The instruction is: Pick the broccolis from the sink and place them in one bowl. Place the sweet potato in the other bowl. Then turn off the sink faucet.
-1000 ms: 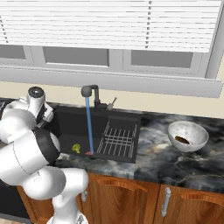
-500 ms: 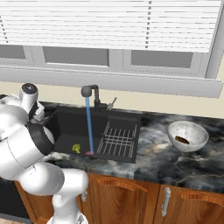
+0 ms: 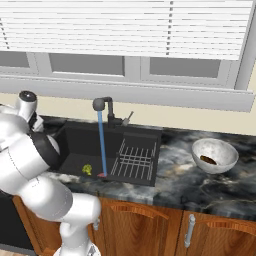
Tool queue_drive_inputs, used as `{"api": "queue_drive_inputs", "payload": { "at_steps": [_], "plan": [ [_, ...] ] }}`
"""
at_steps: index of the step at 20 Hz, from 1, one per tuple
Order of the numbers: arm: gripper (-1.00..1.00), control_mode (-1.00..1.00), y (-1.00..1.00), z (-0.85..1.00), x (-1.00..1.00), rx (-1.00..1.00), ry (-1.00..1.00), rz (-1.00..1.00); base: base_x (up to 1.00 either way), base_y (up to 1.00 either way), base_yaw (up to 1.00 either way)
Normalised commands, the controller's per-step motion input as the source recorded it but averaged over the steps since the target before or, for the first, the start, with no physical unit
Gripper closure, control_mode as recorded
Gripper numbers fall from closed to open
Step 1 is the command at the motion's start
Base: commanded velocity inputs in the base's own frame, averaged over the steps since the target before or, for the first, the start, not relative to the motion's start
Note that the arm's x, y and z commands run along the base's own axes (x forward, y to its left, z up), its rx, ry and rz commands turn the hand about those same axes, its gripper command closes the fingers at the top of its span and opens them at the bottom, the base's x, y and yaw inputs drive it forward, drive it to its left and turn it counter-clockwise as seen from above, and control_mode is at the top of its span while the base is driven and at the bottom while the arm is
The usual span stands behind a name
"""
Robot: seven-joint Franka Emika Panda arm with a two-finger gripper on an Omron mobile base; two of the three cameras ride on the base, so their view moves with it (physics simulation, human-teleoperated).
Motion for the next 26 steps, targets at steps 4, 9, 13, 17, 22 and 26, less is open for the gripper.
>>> {"api": "queue_drive_inputs", "payload": {
  "at_steps": [4,9,13,17,22,26],
  "plan": [
    [1.00,-1.00,0.30,0.00,0.00,0.00,0.00,0.00,0.00,0.00,0.00],
    [1.00,-1.00,0.26,0.00,0.01,0.00,0.00,0.00,0.00,0.00,0.00],
    [1.00,-1.00,0.29,-0.07,0.13,0.00,0.00,0.00,0.00,0.00,0.00],
    [1.00,-1.00,0.31,-0.17,0.18,0.00,0.03,0.00,0.00,0.00,0.00],
    [1.00,-1.00,0.34,-0.23,0.22,0.00,0.04,0.00,0.00,0.00,0.00],
    [1.00,-1.00,0.33,-0.20,0.21,0.00,0.04,0.00,0.00,0.00,0.00]
  ]
}}
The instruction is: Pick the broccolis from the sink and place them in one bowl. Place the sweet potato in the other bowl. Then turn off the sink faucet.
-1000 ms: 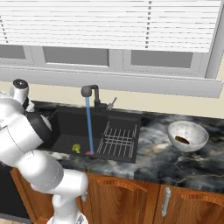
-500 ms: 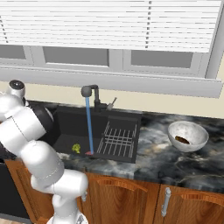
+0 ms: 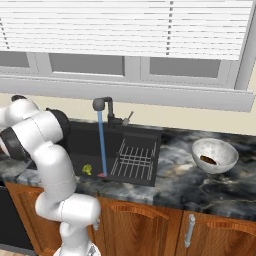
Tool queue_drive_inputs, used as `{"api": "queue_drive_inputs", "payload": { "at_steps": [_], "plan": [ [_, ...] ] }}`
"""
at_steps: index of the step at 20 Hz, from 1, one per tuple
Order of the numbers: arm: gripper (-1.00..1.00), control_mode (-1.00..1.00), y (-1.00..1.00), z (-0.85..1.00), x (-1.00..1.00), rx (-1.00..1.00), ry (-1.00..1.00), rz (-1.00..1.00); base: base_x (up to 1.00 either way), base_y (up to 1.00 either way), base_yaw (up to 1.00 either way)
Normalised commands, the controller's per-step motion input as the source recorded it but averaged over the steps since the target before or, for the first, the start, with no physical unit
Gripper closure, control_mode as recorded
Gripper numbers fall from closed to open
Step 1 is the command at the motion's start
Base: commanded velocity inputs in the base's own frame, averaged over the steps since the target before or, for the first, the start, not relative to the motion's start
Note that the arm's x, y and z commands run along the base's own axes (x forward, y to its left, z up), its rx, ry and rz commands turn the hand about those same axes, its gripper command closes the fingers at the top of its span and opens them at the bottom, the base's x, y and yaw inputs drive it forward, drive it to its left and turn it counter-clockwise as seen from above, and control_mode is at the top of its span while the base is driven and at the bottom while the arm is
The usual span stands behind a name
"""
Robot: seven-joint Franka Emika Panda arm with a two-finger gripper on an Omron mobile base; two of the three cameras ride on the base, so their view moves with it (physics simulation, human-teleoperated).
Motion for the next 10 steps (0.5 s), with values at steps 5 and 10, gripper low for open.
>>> {"api": "queue_drive_inputs", "payload": {
  "at_steps": [5,10],
  "plan": [
    [1.00,-1.00,0.33,-0.22,0.23,0.00,0.06,0.00,0.00,0.00,0.00],
    [1.00,-1.00,0.35,-0.19,0.22,-0.01,0.06,0.00,0.00,0.00,0.00]
  ]
}}
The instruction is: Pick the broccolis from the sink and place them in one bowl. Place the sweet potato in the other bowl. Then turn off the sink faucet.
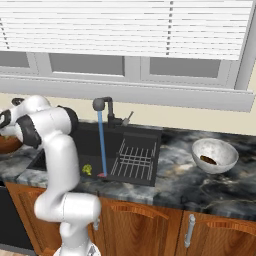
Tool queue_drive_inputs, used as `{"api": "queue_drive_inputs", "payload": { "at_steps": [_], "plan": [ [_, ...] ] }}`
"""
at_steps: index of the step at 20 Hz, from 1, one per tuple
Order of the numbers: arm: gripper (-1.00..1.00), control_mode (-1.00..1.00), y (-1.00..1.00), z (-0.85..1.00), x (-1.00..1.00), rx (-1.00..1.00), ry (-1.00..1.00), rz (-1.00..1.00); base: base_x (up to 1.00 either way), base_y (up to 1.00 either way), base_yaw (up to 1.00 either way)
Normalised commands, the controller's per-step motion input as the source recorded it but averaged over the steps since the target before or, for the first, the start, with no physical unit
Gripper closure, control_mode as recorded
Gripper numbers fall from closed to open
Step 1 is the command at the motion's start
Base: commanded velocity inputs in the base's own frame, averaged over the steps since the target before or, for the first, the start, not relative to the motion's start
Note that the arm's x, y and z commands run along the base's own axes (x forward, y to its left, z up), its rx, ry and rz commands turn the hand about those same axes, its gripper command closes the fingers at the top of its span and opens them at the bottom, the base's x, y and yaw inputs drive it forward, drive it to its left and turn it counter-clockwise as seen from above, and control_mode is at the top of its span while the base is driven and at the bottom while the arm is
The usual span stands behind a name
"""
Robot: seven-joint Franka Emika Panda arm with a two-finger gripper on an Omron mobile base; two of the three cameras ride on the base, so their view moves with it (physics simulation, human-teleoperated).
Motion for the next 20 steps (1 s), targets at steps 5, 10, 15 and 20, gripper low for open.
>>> {"api": "queue_drive_inputs", "payload": {
  "at_steps": [5,10,15,20],
  "plan": [
    [-1.00,-1.00,0.44,-0.06,0.25,-0.03,0.07,0.00,0.00,0.00,0.00],
    [-1.00,-1.00,0.08,-0.01,0.09,0.00,0.01,0.00,0.00,0.00,0.00],
    [-1.00,-1.00,-0.17,0.00,0.00,0.00,-0.01,0.03,0.00,0.00,0.00],
    [-1.00,-1.00,-0.73,0.00,-0.20,0.01,-0.10,0.03,0.00,0.00,0.00]
  ]
}}
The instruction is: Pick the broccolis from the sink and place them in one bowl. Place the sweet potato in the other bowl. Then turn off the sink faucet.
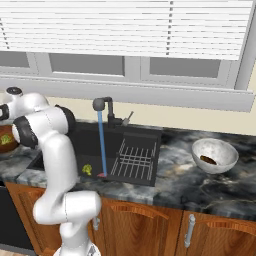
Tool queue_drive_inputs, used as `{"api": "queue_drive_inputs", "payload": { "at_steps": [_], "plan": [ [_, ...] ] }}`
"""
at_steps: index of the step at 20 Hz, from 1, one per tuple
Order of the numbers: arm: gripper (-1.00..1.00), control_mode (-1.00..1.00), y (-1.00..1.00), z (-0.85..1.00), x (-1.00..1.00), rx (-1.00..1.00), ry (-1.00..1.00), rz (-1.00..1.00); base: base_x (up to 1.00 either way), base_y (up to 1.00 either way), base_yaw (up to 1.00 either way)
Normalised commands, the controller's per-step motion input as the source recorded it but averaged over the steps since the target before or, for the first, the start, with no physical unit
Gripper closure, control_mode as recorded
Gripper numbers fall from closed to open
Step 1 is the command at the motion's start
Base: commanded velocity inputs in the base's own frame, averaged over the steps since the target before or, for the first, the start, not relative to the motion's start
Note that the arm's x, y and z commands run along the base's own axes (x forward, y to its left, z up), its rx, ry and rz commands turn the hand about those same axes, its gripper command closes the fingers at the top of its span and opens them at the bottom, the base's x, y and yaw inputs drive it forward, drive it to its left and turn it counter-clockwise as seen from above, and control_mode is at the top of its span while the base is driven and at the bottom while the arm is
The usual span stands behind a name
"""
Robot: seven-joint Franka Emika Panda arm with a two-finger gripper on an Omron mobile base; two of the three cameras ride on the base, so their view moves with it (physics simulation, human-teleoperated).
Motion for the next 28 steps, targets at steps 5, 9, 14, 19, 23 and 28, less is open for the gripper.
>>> {"api": "queue_drive_inputs", "payload": {
  "at_steps": [5,9,14,19,23,28],
  "plan": [
    [-1.00,-1.00,-1.00,0.00,-0.39,0.03,-0.14,0.00,0.00,0.00,0.00],
    [-1.00,-1.00,-1.00,0.00,-0.50,0.02,-0.10,0.02,0.00,0.00,0.00],
    [-1.00,-1.00,-0.92,0.00,-0.49,0.02,-0.01,0.01,0.00,0.00,0.00],
    [-1.00,-1.00,-0.78,0.18,-0.34,0.01,0.05,0.01,0.00,0.00,0.00],
    [-1.00,-1.00,-0.65,0.28,-0.11,0.00,0.13,0.00,0.00,0.00,0.00],
    [-1.00,-1.00,-0.28,0.37,0.03,-0.01,0.19,0.02,0.00,0.00,0.00]
  ]
}}
